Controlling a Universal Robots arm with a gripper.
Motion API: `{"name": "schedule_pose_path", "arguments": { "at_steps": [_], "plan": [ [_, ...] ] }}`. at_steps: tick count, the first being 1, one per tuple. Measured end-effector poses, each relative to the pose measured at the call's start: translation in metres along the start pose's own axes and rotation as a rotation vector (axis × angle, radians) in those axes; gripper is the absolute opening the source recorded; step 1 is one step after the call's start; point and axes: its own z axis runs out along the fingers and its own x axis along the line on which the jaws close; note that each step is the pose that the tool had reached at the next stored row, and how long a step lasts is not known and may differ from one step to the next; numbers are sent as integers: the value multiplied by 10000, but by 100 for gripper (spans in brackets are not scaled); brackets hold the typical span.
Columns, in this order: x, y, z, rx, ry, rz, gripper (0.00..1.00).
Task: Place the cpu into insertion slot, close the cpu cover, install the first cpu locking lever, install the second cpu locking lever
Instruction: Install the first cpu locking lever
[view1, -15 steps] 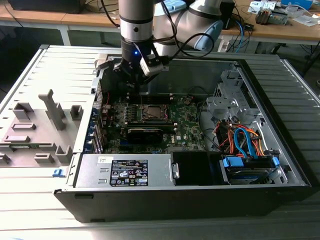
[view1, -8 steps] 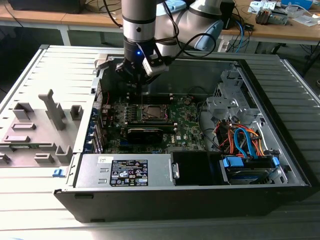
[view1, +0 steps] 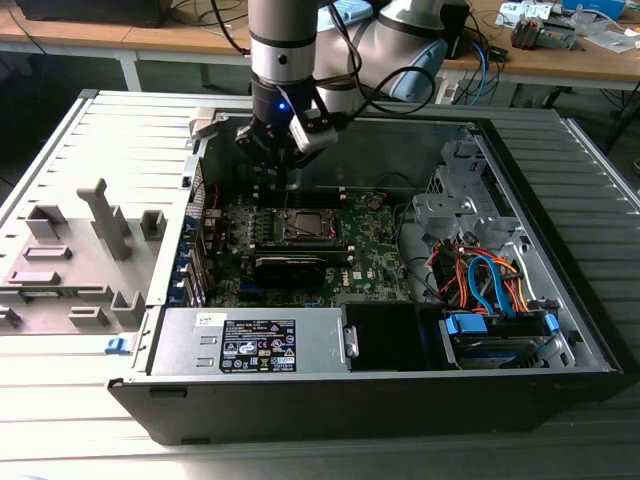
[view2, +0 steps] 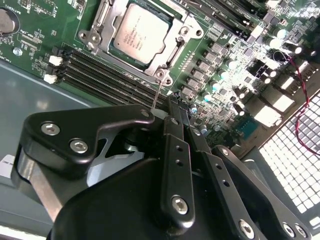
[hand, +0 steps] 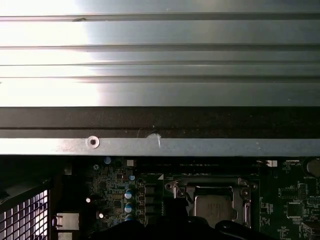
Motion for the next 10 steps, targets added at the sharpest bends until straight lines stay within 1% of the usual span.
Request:
{"name": "schedule_pose_path", "arguments": {
  "at_steps": [10],
  "plan": [
    [-48, 0, 0, 0, 1, 0, 11]
  ]
}}
